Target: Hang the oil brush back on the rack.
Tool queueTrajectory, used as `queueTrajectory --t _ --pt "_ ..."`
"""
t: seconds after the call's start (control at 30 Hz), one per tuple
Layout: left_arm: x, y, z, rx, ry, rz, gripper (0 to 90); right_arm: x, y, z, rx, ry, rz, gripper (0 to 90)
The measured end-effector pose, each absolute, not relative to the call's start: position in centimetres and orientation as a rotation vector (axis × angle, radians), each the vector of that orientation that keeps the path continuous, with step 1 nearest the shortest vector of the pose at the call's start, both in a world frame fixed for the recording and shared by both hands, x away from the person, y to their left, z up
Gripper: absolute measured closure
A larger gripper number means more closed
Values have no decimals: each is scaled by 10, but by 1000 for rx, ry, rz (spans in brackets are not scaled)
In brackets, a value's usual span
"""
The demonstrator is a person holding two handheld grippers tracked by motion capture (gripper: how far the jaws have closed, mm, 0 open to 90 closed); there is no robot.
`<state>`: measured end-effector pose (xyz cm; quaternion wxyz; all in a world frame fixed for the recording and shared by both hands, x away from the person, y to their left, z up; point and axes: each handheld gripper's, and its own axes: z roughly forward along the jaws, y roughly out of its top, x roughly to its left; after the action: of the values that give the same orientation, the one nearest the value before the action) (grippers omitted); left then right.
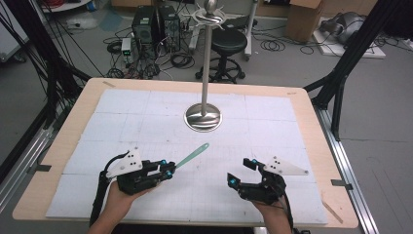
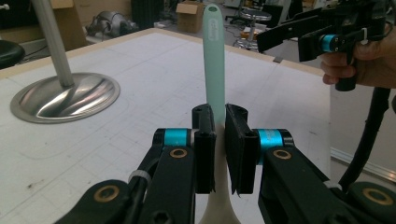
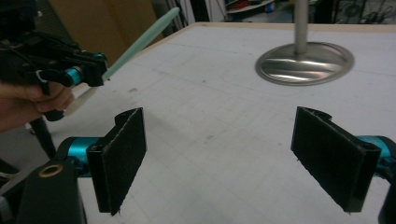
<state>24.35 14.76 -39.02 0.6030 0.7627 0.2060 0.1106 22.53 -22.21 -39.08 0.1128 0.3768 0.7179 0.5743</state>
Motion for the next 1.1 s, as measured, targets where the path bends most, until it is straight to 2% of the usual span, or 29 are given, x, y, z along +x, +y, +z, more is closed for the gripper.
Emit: queueTrajectory --t 0.23,0.27,0.4,0.83,1.1 --pt "238 137 -389 1768 452 247 819 230 -199 -383 1025 2149 1777 285" --pt "238 135 -388 1764 450 242 818 232 -193 -380 995 2157 1807 352" --pt "237 131 -387 1767 439 237 818 235 -184 -377 970 2176 1826 407" --pt "232 124 -385 1776 434 225 818 239 -171 -368 947 2182 1862 427" --pt "231 122 -383 1777 435 224 817 241 -165 -362 954 2175 1914 487"
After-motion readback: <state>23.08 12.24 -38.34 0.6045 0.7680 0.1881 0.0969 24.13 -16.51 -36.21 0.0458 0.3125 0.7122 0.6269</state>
